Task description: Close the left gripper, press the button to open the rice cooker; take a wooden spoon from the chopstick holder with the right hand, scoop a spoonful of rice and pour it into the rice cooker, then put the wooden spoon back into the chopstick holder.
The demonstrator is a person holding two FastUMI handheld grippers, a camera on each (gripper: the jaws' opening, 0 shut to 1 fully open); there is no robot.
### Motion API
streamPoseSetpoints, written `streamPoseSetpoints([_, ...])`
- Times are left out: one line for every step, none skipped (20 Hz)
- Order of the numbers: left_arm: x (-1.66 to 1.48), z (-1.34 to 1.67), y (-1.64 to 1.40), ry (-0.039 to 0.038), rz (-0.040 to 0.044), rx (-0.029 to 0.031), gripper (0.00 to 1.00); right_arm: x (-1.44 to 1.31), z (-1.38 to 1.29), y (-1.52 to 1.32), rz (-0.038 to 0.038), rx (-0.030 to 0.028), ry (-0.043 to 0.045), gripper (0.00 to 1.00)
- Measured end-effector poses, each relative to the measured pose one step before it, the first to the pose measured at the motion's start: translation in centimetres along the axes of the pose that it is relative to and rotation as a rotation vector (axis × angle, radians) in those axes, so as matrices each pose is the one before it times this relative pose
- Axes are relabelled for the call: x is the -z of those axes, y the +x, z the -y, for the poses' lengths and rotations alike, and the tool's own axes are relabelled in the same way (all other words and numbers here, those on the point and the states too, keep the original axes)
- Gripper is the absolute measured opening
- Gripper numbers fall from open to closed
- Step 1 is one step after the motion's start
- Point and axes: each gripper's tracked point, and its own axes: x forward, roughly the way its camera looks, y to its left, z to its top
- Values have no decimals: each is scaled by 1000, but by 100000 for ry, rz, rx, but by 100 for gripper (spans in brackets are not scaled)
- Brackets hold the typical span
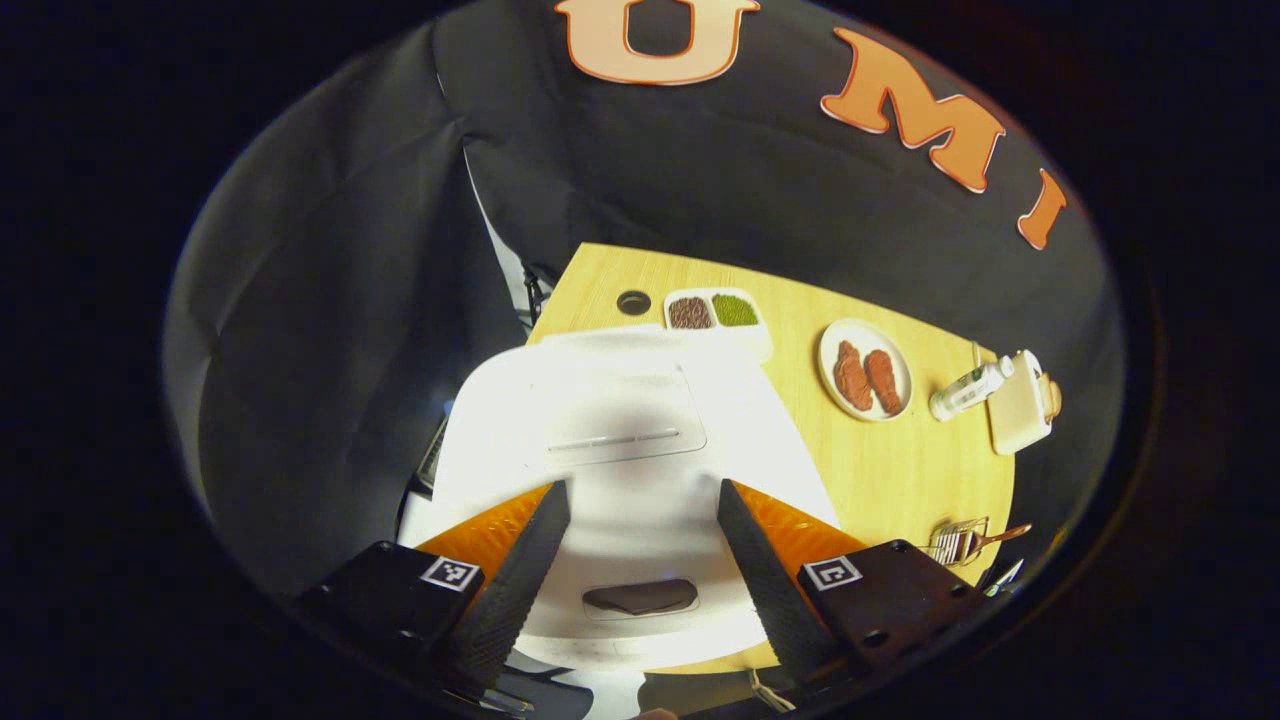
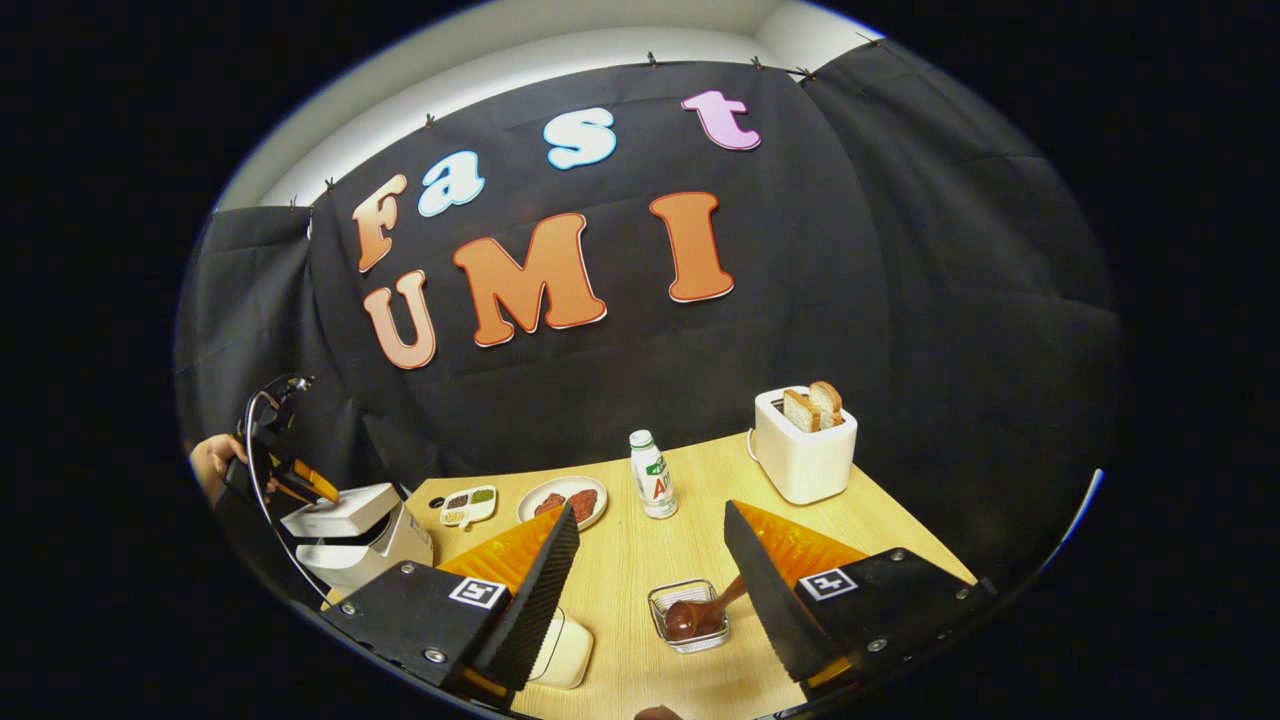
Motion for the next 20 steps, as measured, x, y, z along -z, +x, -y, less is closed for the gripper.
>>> streamPoseSetpoints([1404,11,1027,-507,-2823,-1361,100,241,-64,-73,-678,-22,-519,91])
streamPoseSetpoints([952,222,487,-1351,-2009,-1015,100,99,32,-176,-307,-354,-572,91])
streamPoseSetpoints([-1480,291,402,1100,7260,-2,100,1,8,-253,-279,285,-532,91])
streamPoseSetpoints([1164,95,-105,416,-5613,-732,100,-21,85,-205,-171,-41,-187,91])
streamPoseSetpoints([-576,-182,-468,112,4097,-612,100,77,-24,-259,-115,30,-57,91])
streamPoseSetpoints([617,114,231,-223,-3053,-9,100,-39,160,-206,-19,397,-153,92])
streamPoseSetpoints([-500,86,-712,-1283,1767,-253,100,-190,125,-164,273,282,-372,92])
streamPoseSetpoints([34,101,170,-887,-628,-421,98,-227,203,-252,489,696,-364,91])
streamPoseSetpoints([265,23,-322,-923,296,39,98,-301,-30,-224,469,-19,-179,91])
streamPoseSetpoints([283,-35,-34,-146,-426,358,100,-289,63,-179,393,407,-431,92])
streamPoseSetpoints([37,95,-280,136,1247,891,100,-517,0,-172,702,119,-886,92])
streamPoseSetpoints([-618,104,-617,772,3251,374,99,-790,75,-142,1389,642,-1386,91])
streamPoseSetpoints([-806,-86,-877,1615,3977,-1334,99,-992,120,-105,1839,551,-1505,92])
streamPoseSetpoints([-889,-166,-962,1951,4971,-792,98,-1077,-68,-171,2133,472,-1472,91])
streamPoseSetpoints([-936,42,-1323,1410,4779,-21,98,-1269,-62,-45,2434,547,-1323,92])
streamPoseSetpoints([-1137,357,-1502,718,4911,913,100,-1230,-128,-34,2387,356,-1332,91])
streamPoseSetpoints([-1373,571,-1442,39,5085,666,100,-1134,-72,82,2142,1009,-2116,91])
streamPoseSetpoints([-1380,279,-1406,-424,5539,738,98,-1112,-131,88,2721,747,-2602,92])
streamPoseSetpoints([-1596,216,-1563,-208,5473,778,98,-1382,-249,-26,3328,849,-2548,91])
streamPoseSetpoints([-1525,283,-1407,19,5703,966,100,-1423,-84,89,3351,731,-2189,91])
